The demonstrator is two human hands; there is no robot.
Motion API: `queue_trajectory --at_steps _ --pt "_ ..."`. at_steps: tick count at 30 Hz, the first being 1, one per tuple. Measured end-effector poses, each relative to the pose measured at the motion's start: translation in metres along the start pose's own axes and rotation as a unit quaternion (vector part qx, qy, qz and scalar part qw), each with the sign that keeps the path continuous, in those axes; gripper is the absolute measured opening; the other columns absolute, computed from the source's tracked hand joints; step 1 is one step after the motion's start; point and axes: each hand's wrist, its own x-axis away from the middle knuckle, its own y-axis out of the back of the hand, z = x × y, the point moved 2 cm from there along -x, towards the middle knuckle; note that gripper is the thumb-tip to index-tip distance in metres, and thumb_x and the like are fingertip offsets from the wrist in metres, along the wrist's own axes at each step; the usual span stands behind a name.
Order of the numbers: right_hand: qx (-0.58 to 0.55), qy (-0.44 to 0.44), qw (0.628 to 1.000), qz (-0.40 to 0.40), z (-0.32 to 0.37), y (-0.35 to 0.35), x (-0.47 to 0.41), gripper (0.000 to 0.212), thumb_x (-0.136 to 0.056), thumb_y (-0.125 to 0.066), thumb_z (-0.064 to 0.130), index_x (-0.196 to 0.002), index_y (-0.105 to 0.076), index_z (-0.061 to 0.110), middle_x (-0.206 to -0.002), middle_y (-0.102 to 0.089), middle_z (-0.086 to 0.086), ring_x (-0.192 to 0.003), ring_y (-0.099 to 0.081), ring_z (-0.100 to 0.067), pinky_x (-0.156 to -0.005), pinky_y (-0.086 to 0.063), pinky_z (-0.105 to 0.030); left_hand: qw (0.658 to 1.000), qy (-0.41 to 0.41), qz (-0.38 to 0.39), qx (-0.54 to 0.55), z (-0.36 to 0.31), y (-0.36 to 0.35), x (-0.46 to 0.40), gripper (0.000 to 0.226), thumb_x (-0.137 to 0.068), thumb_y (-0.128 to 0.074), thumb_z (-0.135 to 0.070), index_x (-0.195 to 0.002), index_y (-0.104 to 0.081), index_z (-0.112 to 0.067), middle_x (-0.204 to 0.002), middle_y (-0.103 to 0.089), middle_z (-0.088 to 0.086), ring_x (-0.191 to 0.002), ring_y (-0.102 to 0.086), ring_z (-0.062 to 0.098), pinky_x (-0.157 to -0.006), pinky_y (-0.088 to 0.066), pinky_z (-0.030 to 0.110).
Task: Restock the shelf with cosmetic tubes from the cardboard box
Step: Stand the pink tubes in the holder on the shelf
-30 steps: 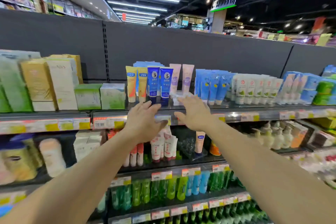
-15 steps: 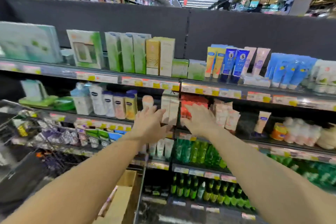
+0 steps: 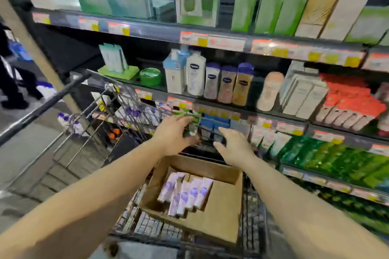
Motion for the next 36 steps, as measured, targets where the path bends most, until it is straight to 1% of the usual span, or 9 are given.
queue_trajectory --at_steps 4,12,15,18,21,24,26,31,36 --pt "-0.045 -0.084 0.995 0.041 -0.017 -0.058 -0.002 0.056 -0.097 -0.05 0.039 -0.148 -0.034 0.023 -0.15 -0.039 -0.002 -0.138 -0.034 -0.025 -0.11 -0.035 -0.039 0.993 0.029 0.108 0.042 0.048 -0.067 -0.003 0.074 -0.079 -0.061 -0.055 -0.14 -0.048 -0.016 -0.143 -0.05 0.009 -0.133 -0.045 0.023 -0.108 -0.032 0.027" --pt "-0.033 -0.2 0.972 0.121 -0.081 -0.173 -0.016 0.043 -0.096 -0.048 0.032 -0.137 -0.045 0.017 -0.138 -0.051 -0.008 -0.126 -0.047 -0.029 -0.102 -0.042 -0.038 0.958 0.105 0.243 0.111 0.071 -0.247 0.012 0.068 -0.085 -0.064 -0.05 -0.144 -0.042 -0.022 -0.15 -0.042 0.003 -0.136 -0.04 0.022 -0.107 -0.036 0.029" --pt "-0.04 -0.208 0.968 0.136 -0.097 -0.208 -0.025 0.048 -0.096 -0.049 0.035 -0.141 -0.041 0.022 -0.141 -0.048 -0.004 -0.13 -0.042 -0.026 -0.105 -0.038 -0.036 0.945 0.114 0.275 0.134 0.066 -0.296 0.009 0.068 -0.082 -0.058 -0.056 -0.139 -0.047 -0.022 -0.136 -0.057 0.003 -0.126 -0.051 0.023 -0.106 -0.036 0.032" --pt "-0.046 -0.21 0.967 0.135 -0.111 -0.233 -0.039 0.05 -0.097 -0.047 0.039 -0.145 -0.036 0.029 -0.146 -0.045 0.002 -0.134 -0.039 -0.021 -0.107 -0.034 -0.032 0.938 0.136 0.284 0.143 0.063 -0.331 0.0 0.077 -0.075 -0.039 -0.065 -0.137 -0.049 -0.02 -0.134 -0.058 0.004 -0.126 -0.049 0.021 -0.111 -0.029 0.032" --pt "-0.049 -0.21 0.967 0.14 -0.125 -0.252 -0.051 0.05 -0.098 -0.047 0.038 -0.145 -0.035 0.03 -0.148 -0.042 0.007 -0.135 -0.037 -0.019 -0.107 -0.032 -0.03 0.922 0.212 0.27 0.18 0.063 -0.37 -0.005 0.047 -0.091 -0.051 -0.044 -0.134 -0.05 -0.024 -0.127 -0.062 0.001 -0.116 -0.056 0.021 -0.097 -0.044 0.029" --pt "-0.057 -0.216 0.964 0.141 -0.137 -0.268 -0.059 0.049 -0.098 -0.047 0.036 -0.145 -0.035 0.03 -0.148 -0.041 0.006 -0.135 -0.037 -0.02 -0.108 -0.031 -0.031 0.906 0.273 0.257 0.197 0.059 -0.398 -0.006 0.029 -0.09 -0.041 -0.048 -0.099 -0.059 -0.029 -0.093 -0.07 -0.005 -0.088 -0.064 0.018 -0.081 -0.054 0.034" --pt "-0.052 -0.227 0.961 0.148 -0.143 -0.278 -0.062 0.049 -0.098 -0.047 0.038 -0.145 -0.035 0.031 -0.148 -0.042 0.006 -0.134 -0.039 -0.02 -0.109 -0.032 -0.034 0.908 0.284 0.24 0.19 0.054 -0.409 -0.008 0.024 -0.088 -0.043 -0.045 -0.088 -0.06 -0.027 -0.084 -0.069 -0.007 -0.078 -0.063 0.016 -0.072 -0.053 0.032" --pt "-0.083 -0.271 0.948 0.145 -0.156 -0.297 -0.063 0.046 -0.095 -0.05 0.043 -0.14 -0.04 0.037 -0.141 -0.05 0.007 -0.128 -0.046 -0.023 -0.104 -0.042 -0.039 0.919 0.301 0.218 0.136 0.032 -0.417 -0.018 0.021 -0.09 -0.043 -0.029 -0.088 -0.059 -0.017 -0.084 -0.066 0.001 -0.077 -0.062 0.025 -0.063 -0.043 0.031" --pt "-0.154 -0.31 0.927 0.145 -0.16 -0.295 -0.063 0.045 -0.096 -0.051 0.037 -0.14 -0.041 0.033 -0.139 -0.052 0.004 -0.125 -0.051 -0.02 -0.096 -0.043 -0.031 0.903 0.323 0.244 0.144 0.029 -0.415 -0.023 0.024 -0.091 -0.043 -0.031 -0.092 -0.061 -0.015 -0.09 -0.064 0.003 -0.086 -0.063 0.026 -0.072 -0.05 0.033"
